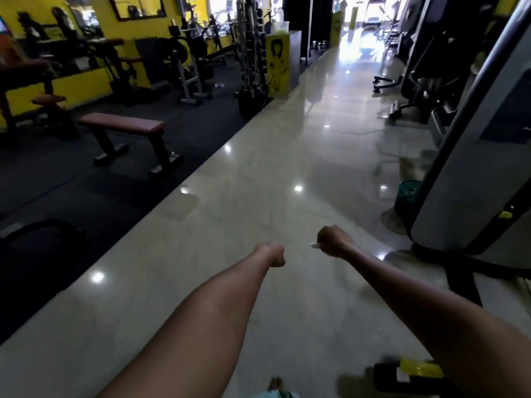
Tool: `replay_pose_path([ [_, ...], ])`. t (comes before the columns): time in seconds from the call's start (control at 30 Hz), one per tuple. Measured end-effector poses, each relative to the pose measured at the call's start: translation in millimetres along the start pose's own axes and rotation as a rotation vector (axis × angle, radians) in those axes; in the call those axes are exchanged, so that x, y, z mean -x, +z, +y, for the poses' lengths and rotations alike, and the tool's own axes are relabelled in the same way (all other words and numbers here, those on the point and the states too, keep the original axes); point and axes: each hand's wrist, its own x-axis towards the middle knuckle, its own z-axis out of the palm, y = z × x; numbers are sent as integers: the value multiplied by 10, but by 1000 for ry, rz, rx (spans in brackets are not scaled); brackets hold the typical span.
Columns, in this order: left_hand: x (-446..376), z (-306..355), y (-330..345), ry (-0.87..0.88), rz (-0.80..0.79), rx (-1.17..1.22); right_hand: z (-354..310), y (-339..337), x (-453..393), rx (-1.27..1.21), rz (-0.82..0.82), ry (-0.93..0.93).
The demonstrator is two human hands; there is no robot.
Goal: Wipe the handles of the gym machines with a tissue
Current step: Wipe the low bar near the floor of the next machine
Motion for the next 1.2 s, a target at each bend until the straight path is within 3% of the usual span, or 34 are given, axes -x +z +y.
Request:
replay_pose_path([
  [0.3, -1655, -187, -1262, 90, 69, 23, 280, -562, -1651, -39, 55, 105],
  [0.73, -4159, 24, -2931, 94, 102, -57, 1492, -1492, -4194, -86, 105, 156],
  [1.2, -6776, 1031, -4284, 260, 100, -115, 2985, -2436, -6435, -80, 151, 274],
])
